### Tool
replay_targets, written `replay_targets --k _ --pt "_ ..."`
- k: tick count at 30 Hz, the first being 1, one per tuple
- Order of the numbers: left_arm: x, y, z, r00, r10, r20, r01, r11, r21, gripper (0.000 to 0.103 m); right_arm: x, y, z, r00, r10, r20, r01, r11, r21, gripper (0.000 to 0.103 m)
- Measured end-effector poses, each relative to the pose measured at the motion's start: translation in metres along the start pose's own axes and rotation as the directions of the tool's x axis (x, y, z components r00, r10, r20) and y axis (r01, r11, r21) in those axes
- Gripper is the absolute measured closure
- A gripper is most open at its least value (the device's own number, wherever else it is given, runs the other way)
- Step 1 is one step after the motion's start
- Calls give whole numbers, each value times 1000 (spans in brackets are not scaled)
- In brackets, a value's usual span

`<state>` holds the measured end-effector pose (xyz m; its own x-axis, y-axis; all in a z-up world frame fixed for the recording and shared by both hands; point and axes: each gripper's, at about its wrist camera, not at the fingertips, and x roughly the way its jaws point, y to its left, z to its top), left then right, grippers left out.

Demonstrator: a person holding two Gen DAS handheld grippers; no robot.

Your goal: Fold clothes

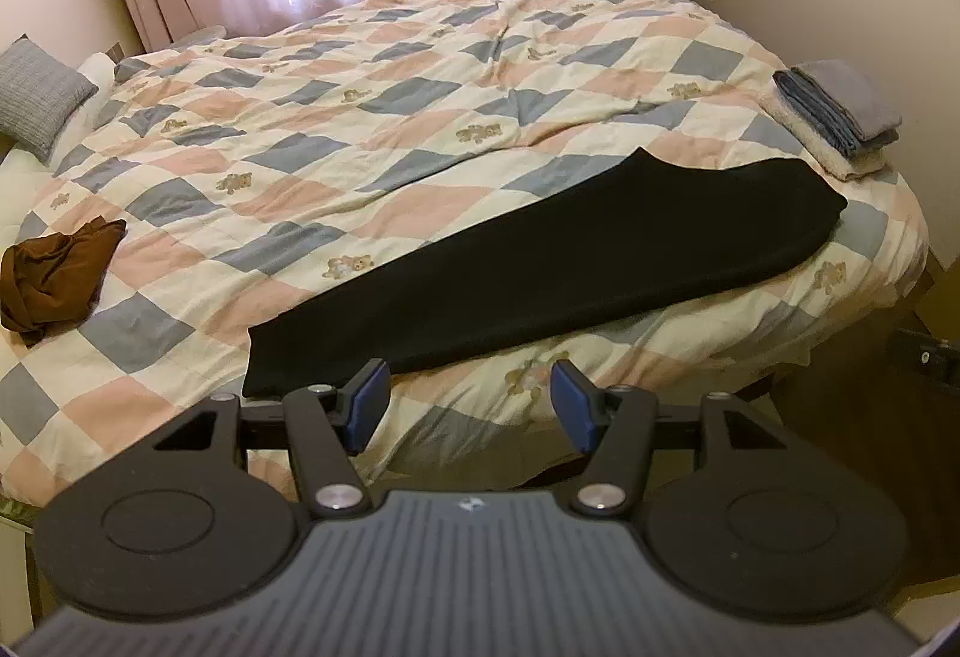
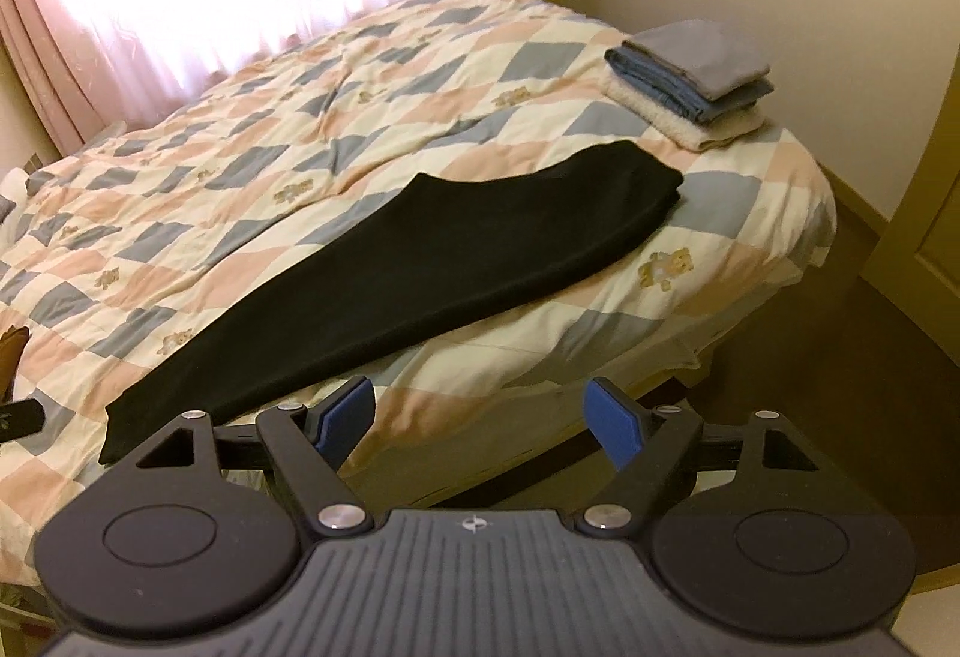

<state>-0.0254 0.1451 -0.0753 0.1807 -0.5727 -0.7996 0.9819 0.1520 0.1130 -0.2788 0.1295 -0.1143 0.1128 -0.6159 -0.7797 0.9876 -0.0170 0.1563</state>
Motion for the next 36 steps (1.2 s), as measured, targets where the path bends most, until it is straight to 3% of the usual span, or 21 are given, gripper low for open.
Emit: replay_targets --k 10,22,30,36 --pt "22 3 12 999 14 -40 -14 1000 0 46 15 16 14 1000 -6 -24 4 998 -59 22" --pt "94 1 80 998 25 -62 -25 1000 0 46 80 25 70 997 -28 -71 22 996 -82 21" --pt "130 34 106 993 62 -103 -67 997 -42 46 114 54 115 999 -24 -46 17 988 -154 20" --pt "154 75 121 994 42 -101 -44 999 -16 46 129 76 126 999 -32 -35 27 990 -136 20"
